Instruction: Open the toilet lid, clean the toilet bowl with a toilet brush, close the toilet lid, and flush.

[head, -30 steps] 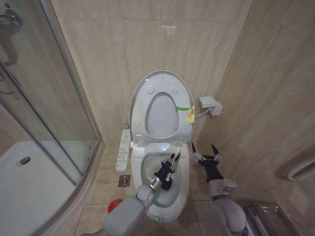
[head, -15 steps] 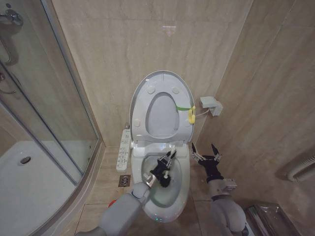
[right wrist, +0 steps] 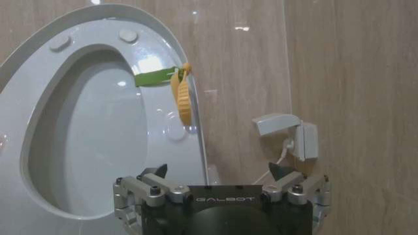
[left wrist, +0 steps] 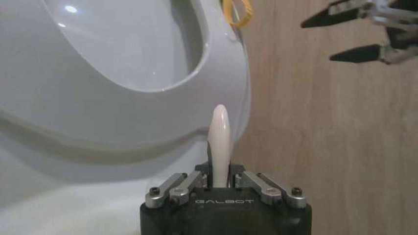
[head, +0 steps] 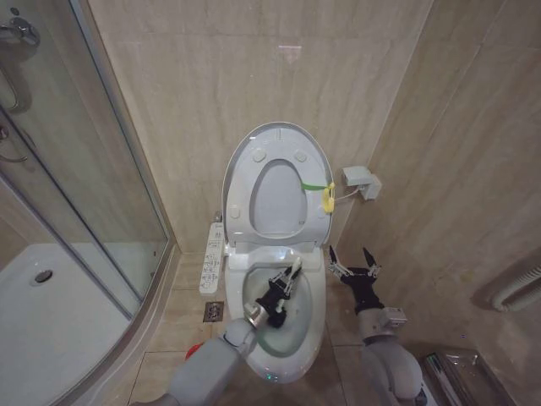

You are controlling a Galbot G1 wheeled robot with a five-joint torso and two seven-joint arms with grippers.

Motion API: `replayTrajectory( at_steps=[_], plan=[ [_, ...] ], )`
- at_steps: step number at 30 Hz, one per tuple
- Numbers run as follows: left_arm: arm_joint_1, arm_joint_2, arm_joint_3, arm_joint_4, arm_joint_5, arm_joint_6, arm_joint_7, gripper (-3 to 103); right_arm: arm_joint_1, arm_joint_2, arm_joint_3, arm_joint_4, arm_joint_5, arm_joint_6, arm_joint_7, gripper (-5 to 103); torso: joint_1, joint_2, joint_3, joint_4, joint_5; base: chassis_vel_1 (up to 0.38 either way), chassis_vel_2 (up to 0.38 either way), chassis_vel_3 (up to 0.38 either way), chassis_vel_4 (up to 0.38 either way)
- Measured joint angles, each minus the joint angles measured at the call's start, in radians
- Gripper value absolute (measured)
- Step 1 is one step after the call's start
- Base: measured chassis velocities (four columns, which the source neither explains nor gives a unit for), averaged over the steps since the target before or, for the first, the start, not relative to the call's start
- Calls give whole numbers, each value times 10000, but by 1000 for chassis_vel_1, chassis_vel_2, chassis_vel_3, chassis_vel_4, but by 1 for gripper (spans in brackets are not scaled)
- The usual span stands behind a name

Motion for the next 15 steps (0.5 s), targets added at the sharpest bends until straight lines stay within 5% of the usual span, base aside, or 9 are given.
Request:
replayTrajectory(
  at_steps=[8,15],
  plan=[
    [161,-508,245,0,-476,-104,57,19,0,0,0,0,0,0,2,100,-1,1,-2,-6,-1,0,0,0,0],
    [296,-101,155,2,-93,-42,222,19,0,0,0,0,0,0,2,100,-6,10,-8,-7,2,0,0,0,0]
  ],
)
